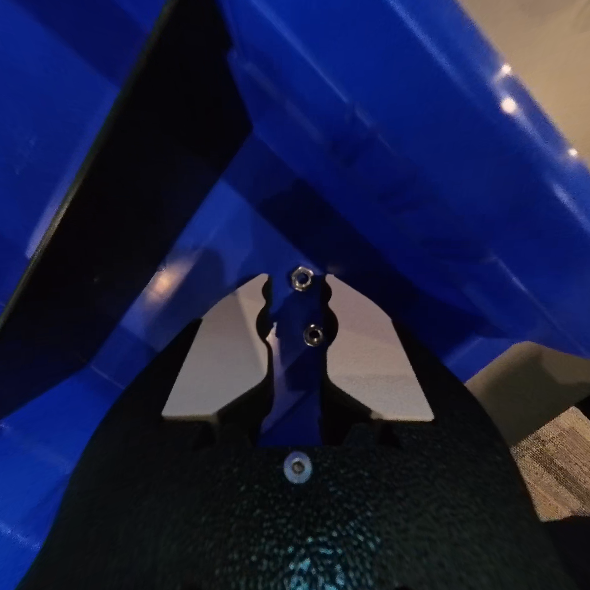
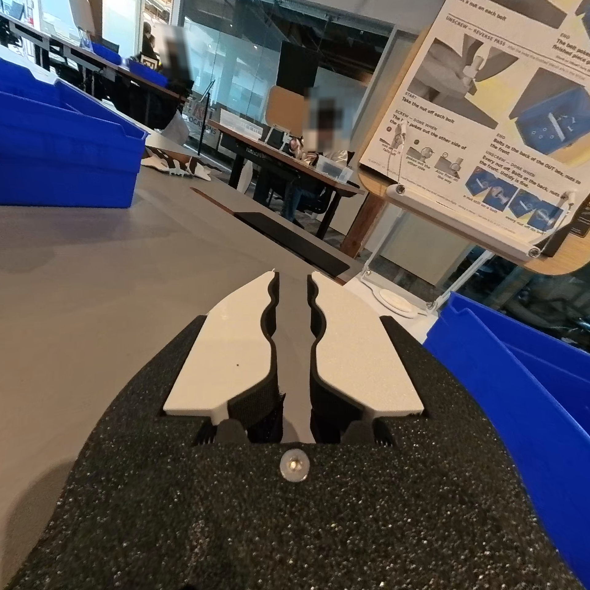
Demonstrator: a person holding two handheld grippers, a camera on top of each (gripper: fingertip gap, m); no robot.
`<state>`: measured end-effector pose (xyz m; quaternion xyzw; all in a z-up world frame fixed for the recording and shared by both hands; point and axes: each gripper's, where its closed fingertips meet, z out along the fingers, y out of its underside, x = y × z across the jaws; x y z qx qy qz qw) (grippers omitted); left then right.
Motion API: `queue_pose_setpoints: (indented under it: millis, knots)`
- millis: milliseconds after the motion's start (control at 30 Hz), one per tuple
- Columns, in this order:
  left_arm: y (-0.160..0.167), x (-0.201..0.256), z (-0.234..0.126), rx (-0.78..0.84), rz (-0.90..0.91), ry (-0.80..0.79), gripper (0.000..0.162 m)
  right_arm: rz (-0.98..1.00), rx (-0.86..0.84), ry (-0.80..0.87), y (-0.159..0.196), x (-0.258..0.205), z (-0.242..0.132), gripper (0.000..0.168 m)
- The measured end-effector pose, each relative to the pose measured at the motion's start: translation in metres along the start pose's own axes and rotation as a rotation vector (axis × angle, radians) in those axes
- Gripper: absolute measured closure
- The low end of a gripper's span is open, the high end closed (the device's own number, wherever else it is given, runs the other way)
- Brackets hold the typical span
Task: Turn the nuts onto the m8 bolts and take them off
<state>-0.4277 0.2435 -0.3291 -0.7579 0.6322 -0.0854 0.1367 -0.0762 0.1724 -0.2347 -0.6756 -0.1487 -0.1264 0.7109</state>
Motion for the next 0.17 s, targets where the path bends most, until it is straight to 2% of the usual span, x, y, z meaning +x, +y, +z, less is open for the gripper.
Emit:
queue_pose_setpoints:
  millis: [33,167]
  knots:
    - [-0.0007,0.0013,0.0008,0.001,0.002,0.013,0.135,0.000,0.001,-0.001,0.0000,-0.0001,0.0001,0.152]
    - [-0.0015,0.0016,0.0014,-0.007,0.011,0.027,0.139,0.000,0.000,-0.004,0.0001,-0.0003,0.0005,0.152]
